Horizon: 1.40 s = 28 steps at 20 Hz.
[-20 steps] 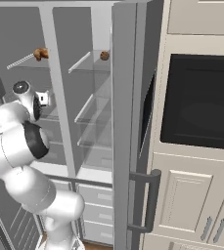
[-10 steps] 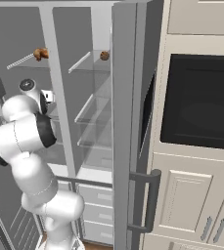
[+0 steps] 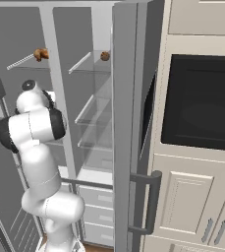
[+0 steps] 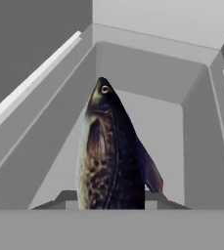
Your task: There's a fish in the fridge that needs to be moved to the freezer for freezing. Pick up the fish from the fridge, place it on any shelf in the freezer, and close the fridge and freezer doors when done.
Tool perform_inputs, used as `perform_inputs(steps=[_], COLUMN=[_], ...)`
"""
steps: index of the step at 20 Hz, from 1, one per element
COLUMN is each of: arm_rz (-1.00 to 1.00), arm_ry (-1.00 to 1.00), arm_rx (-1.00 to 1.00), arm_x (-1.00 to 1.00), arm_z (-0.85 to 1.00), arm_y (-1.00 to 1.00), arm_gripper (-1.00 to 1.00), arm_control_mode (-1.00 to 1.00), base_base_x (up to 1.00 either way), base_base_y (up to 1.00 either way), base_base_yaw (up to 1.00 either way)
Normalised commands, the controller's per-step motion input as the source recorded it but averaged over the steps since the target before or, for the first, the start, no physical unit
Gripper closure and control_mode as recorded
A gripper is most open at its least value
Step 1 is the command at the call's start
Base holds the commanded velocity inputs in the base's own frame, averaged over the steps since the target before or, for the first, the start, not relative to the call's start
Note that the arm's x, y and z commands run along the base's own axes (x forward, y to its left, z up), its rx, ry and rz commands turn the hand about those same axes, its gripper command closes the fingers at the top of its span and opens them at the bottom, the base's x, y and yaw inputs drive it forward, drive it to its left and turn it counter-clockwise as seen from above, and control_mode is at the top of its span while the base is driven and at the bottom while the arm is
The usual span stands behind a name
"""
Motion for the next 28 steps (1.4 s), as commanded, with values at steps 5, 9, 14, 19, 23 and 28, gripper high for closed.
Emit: perform_inputs(steps=[5,9,14,19,23,28], arm_rz=[-0.07,-0.02,0.00,-0.01,0.00,0.00], arm_ry=[0.05,0.00,0.00,0.00,0.00,0.00], arm_rx=[-0.01,0.00,0.00,0.00,0.00,0.01], arm_x=[0.34,0.28,0.30,0.11,0.09,0.10], arm_z=[0.00,-0.05,-0.19,-0.16,-0.06,-0.08], arm_y=[0.02,0.06,0.00,0.00,0.00,-0.03], arm_gripper=[1.00,1.00,1.00,1.00,-1.00,-1.00], arm_control_mode=[-1.00,-1.00,-1.00,-1.00,-1.00,-1.00], base_base_x=[0.00,0.00,0.00,0.00,0.00,0.00], base_base_y=[0.00,0.00,0.00,0.00,0.00,0.00], base_base_yaw=[0.00,0.00,0.00,0.00,0.00,0.00])
